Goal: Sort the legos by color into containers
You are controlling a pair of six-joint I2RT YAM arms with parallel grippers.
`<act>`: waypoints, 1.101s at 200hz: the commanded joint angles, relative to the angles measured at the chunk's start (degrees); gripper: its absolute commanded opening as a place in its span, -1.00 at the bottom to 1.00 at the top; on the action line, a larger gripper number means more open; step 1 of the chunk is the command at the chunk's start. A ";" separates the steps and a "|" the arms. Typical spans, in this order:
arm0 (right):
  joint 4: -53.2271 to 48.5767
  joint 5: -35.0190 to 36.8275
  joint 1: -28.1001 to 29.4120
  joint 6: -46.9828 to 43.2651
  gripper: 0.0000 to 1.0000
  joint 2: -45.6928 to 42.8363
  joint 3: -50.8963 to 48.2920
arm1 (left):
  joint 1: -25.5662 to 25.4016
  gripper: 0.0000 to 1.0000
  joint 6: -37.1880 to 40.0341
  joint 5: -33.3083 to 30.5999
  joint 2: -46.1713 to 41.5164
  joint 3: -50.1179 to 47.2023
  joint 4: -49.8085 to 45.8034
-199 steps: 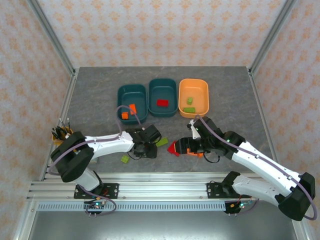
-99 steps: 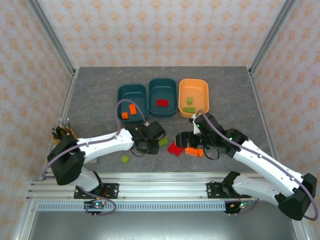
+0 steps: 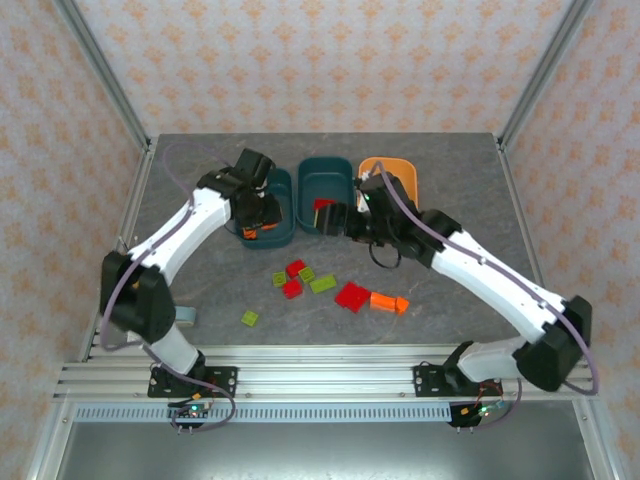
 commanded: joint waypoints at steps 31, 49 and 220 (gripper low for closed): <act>-0.95 -3.53 -2.89 3.79 0.84 10.83 10.50 | 2.82 -0.54 4.64 3.44 13.06 9.24 -2.39; -1.08 -3.81 -3.15 4.21 0.84 11.83 10.71 | 2.88 -0.54 4.89 3.19 17.84 10.46 -2.48; -17.35 2.91 -3.07 5.08 0.62 7.20 2.29 | 2.10 0.35 5.14 -1.80 11.65 10.74 -5.17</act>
